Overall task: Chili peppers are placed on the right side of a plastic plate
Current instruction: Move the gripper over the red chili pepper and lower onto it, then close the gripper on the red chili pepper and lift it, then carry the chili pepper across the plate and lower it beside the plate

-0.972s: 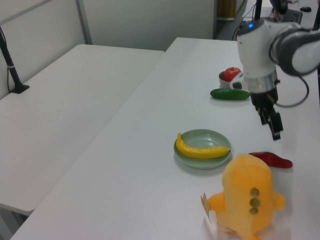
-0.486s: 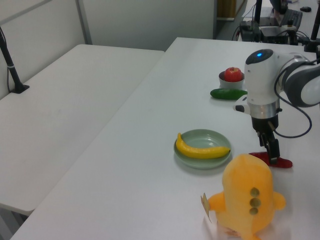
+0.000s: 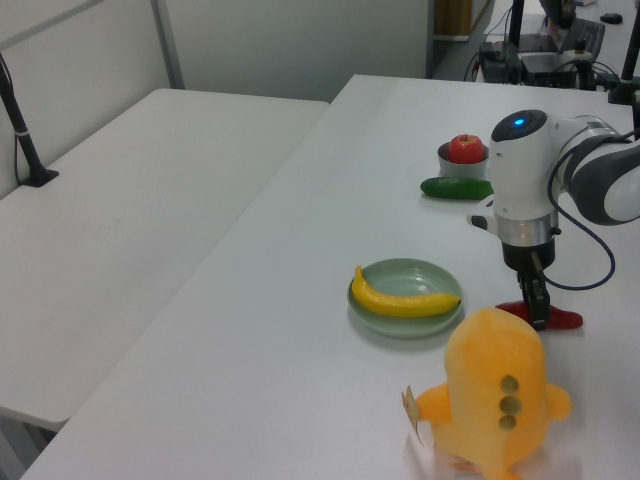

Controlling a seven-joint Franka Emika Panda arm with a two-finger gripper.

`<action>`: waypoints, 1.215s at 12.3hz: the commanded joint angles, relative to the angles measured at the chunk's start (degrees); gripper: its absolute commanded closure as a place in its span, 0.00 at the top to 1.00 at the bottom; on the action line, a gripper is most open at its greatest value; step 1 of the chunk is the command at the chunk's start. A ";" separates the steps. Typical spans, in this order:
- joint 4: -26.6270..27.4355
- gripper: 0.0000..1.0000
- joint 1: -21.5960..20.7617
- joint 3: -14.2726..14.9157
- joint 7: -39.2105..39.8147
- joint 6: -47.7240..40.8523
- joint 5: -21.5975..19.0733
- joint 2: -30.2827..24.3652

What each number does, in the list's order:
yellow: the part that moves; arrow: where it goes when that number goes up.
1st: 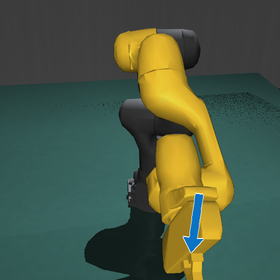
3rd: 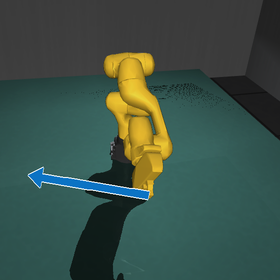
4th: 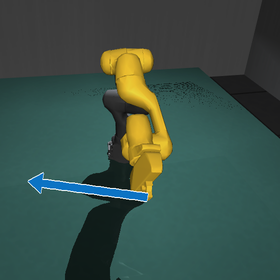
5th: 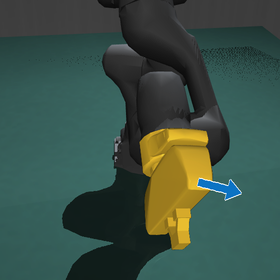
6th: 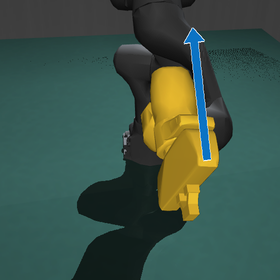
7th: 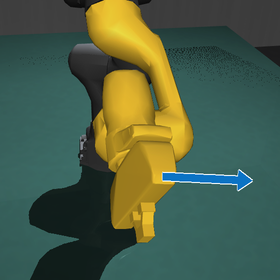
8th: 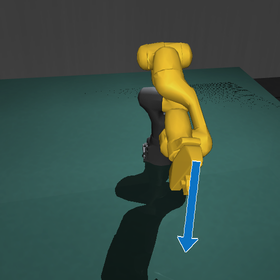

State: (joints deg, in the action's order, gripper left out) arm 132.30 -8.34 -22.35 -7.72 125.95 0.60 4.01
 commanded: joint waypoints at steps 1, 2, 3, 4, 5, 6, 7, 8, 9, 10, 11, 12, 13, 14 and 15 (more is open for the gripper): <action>0.15 0.10 -0.37 -0.07 -2.04 0.44 0.98 -0.94; -0.37 0.08 -0.37 -0.07 -1.87 -0.35 0.98 -1.20; -1.77 0.08 -0.28 -0.07 -1.86 -2.35 0.98 -1.29; -3.87 0.08 -0.02 -0.07 -1.86 -5.16 0.98 -1.55; -6.07 0.08 0.25 0.02 -1.95 -7.54 0.98 -2.08; -9.31 0.08 0.68 0.11 -2.13 -10.34 0.89 -2.17; -12.04 0.07 1.30 0.28 -2.04 -12.37 0.72 -2.08; -15.81 0.07 2.09 1.33 -1.78 -14.31 0.54 -1.56; -18.89 0.07 2.36 4.04 -1.52 -14.68 0.46 -1.12; -21.79 0.07 2.27 6.67 -0.82 -14.51 0.37 -0.42; -25.04 0.08 2.27 9.31 1.02 -14.50 0.28 1.07; -27.51 0.07 2.27 11.69 2.43 -14.07 0.28 2.82; -29.27 0.07 2.27 13.71 3.31 -13.54 0.28 4.75; -30.16 0.07 2.27 15.04 3.76 -13.54 0.19 6.08; -30.87 0.07 2.18 16.09 4.72 -11.88 0.19 7.92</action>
State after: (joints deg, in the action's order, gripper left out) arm 105.79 -5.27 -9.07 -5.10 113.23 0.61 6.32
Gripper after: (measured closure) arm 0.621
